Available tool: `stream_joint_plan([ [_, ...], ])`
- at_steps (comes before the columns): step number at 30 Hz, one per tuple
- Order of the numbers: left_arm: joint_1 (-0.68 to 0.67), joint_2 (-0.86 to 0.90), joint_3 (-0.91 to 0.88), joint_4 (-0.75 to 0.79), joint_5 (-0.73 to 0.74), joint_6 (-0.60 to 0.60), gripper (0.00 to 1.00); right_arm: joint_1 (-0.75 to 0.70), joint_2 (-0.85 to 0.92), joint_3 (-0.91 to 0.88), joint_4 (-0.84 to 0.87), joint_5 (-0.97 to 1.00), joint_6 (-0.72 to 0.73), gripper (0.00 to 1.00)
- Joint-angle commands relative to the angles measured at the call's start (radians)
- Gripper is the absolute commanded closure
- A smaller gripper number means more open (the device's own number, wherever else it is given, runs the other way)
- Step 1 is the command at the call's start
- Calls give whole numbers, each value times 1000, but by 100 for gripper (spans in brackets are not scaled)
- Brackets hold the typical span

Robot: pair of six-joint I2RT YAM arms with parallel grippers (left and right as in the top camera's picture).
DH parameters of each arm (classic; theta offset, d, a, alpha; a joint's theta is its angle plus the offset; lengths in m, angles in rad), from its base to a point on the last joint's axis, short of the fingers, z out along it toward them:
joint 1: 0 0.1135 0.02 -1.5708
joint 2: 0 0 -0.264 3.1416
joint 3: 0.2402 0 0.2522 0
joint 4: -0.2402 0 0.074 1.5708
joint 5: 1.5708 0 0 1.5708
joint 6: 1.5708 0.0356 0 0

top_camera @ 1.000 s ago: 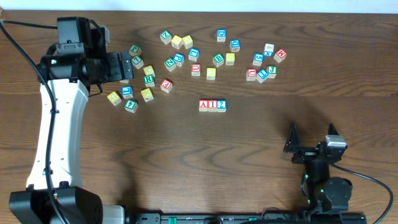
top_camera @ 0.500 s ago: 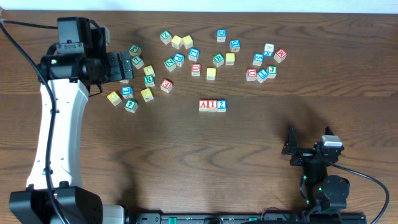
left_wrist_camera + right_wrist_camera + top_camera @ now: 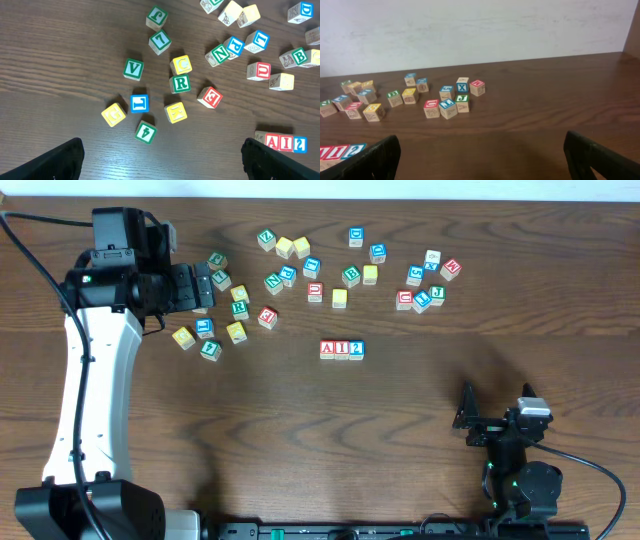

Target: Spell out AI2

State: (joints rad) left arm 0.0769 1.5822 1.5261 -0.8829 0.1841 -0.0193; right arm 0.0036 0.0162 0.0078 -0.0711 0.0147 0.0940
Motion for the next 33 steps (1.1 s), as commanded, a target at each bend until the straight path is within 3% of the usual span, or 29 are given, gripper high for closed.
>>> stream_joint_plan([
  [1, 1, 0, -2, -1, -2, 2, 0, -3, -10, -2, -4, -6, -13, 1],
  [9, 3, -107, -6, 2, -74, 8, 1, -2, -10, -2, -4, -7, -13, 1],
  [13, 3, -232, -83, 117, -95, 35, 1, -3, -10, -2, -4, -7, -13, 1],
  [25, 69, -822, -755, 674, -95, 52, 1, -3, -10, -2, -4, -6, -13, 1],
  [28, 79, -1015, -963, 729, -96, 55, 1, -3, -10, -2, -4, -7, -13, 1],
  [33, 79, -1203, -1151, 737, -96, 60, 1, -3, -10, -2, -4, -7, -13, 1],
])
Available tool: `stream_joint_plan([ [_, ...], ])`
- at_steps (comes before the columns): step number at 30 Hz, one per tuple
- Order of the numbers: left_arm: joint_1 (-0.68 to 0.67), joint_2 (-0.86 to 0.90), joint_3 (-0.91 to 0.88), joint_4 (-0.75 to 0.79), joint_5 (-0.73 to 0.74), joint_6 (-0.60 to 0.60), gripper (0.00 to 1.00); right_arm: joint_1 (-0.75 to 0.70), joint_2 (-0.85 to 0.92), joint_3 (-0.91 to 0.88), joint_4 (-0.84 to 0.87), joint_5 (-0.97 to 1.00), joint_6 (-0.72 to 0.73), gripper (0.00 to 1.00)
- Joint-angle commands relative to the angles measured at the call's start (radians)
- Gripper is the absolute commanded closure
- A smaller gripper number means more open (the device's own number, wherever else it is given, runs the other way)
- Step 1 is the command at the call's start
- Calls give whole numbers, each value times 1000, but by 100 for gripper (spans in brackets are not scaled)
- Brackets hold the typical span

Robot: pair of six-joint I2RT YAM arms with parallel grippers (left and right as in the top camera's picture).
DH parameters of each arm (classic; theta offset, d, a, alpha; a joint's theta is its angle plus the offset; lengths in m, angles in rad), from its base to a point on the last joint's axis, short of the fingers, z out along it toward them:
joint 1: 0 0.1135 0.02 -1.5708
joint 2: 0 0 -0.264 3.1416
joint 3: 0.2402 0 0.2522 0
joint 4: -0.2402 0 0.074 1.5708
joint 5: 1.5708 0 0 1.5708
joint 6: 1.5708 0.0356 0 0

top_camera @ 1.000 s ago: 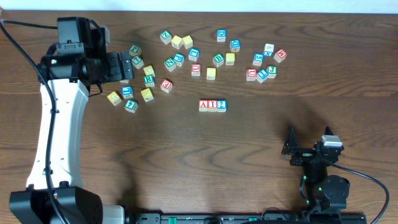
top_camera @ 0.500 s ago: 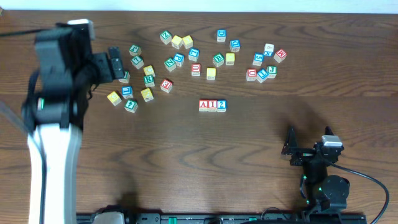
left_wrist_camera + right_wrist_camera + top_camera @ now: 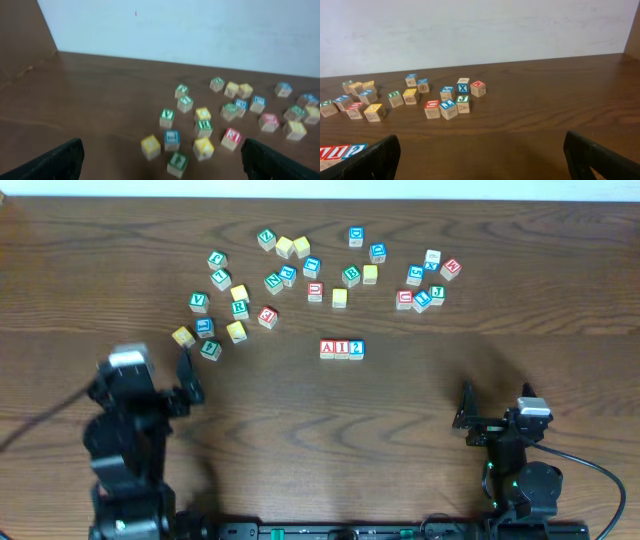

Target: Spell out AI2

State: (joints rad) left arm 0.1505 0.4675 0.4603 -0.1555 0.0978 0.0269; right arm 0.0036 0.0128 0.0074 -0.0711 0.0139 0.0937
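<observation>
Three blocks stand side by side in a row at the table's middle: a red A [image 3: 328, 349], a red I [image 3: 342, 349] and a blue 2 [image 3: 357, 349]. The right wrist view catches that row [image 3: 337, 151] at its lower left corner. My left gripper [image 3: 187, 378] is low at the near left, open and empty, just short of the left cluster of blocks. Its dark fingers [image 3: 57, 161] sit far apart in the wrist view. My right gripper [image 3: 466, 418] is at the near right, also open with nothing between its fingers [image 3: 600, 159].
Loose letter blocks lie scattered along the far half of the table: a left cluster [image 3: 215, 310], a middle group [image 3: 310, 270] and a right group [image 3: 425, 280]. A white wall [image 3: 480, 30] rises behind the table's far edge.
My left arm was stretched out over the left cluster, looking down on it. It is now folded back at the near left, its camera looking across the table. The blocks and right arm are unchanged.
</observation>
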Motion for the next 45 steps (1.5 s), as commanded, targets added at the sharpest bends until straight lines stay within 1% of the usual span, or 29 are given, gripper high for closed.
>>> stream_joint_plan([
  [1, 5, -122, -117, 9, -10, 14, 1, -2, -6, -2, -4, -6, -13, 1],
  [11, 5, -370, -322, 18, -10, 25, 1, -3, -6, -2, -4, -6, -13, 1],
  [14, -3, -425, -372, 47, -11, 26, 1, -3, -6, -2, -4, -6, -13, 1],
  [17, -21, -462, -410, 92, -13, 55, 1, -2, -6, -2, -4, -6, -13, 1],
  [21, -37, -466, -455, 150, -13, 100, 1, -2, -6, -2, -4, -6, -13, 1],
  [24, -38, -466, -457, 90, -13, 100, 1, -3, -6, -2, -4, -6, -13, 1],
  [45, -38, -463, -456, 90, -16, 100, 1, -3, -6, -2, -4, -6, -13, 1],
])
